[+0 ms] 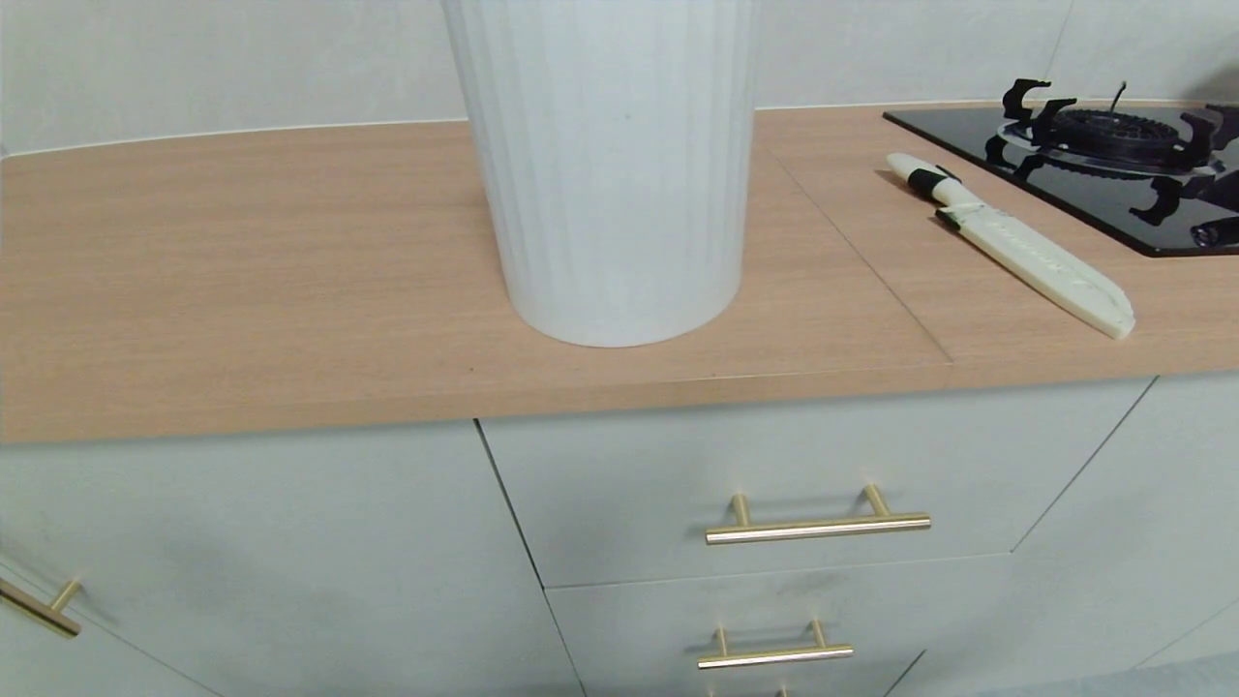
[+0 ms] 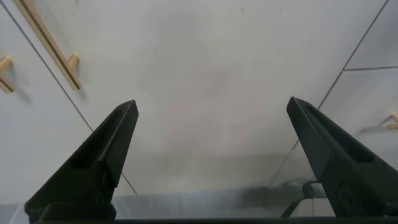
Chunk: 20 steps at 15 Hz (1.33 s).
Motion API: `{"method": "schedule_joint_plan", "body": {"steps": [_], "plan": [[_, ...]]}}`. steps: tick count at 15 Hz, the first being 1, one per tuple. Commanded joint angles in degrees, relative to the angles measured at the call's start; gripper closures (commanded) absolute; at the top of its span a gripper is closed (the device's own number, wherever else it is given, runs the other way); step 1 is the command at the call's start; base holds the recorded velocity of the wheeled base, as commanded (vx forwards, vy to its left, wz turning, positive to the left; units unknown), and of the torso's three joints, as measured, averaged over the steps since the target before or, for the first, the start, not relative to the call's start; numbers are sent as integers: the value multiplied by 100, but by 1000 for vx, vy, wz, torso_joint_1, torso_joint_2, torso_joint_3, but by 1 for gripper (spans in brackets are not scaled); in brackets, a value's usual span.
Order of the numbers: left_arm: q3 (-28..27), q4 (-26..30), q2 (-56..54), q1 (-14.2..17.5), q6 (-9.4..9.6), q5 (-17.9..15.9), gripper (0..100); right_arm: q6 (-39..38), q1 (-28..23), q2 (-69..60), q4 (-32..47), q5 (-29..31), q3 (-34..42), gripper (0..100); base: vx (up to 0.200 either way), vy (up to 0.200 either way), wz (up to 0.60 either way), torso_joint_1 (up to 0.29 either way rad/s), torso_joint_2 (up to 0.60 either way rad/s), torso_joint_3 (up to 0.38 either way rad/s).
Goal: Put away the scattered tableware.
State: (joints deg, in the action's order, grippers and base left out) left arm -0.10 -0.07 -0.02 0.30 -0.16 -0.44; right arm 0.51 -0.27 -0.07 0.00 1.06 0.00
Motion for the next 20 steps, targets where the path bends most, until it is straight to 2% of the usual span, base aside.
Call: {"method": "schedule_joint_plan", "body": {"steps": [1,5,9,14,20], "plan": [[1,-1,2,5,-2,0,0,2,9,7,0,-1,0,0,0,0,0,0,0,0],[1,-1,2,5,-2,0,0,2,0,7,0,-9,0,0,0,0,0,18,-49,-23],[1,-1,2,5,-2,0,0,2,0,7,0,-9,0,0,0,0,0,148,-213,-231],[1,-1,2,5,-2,0,0,10,0,7,0,-9,0,0,0,0,0,100,-564,-255],[1,-1,2,5,-2,0,0,10,0,7,0,-9,0,0,0,0,0,290,-474,-261]]}}
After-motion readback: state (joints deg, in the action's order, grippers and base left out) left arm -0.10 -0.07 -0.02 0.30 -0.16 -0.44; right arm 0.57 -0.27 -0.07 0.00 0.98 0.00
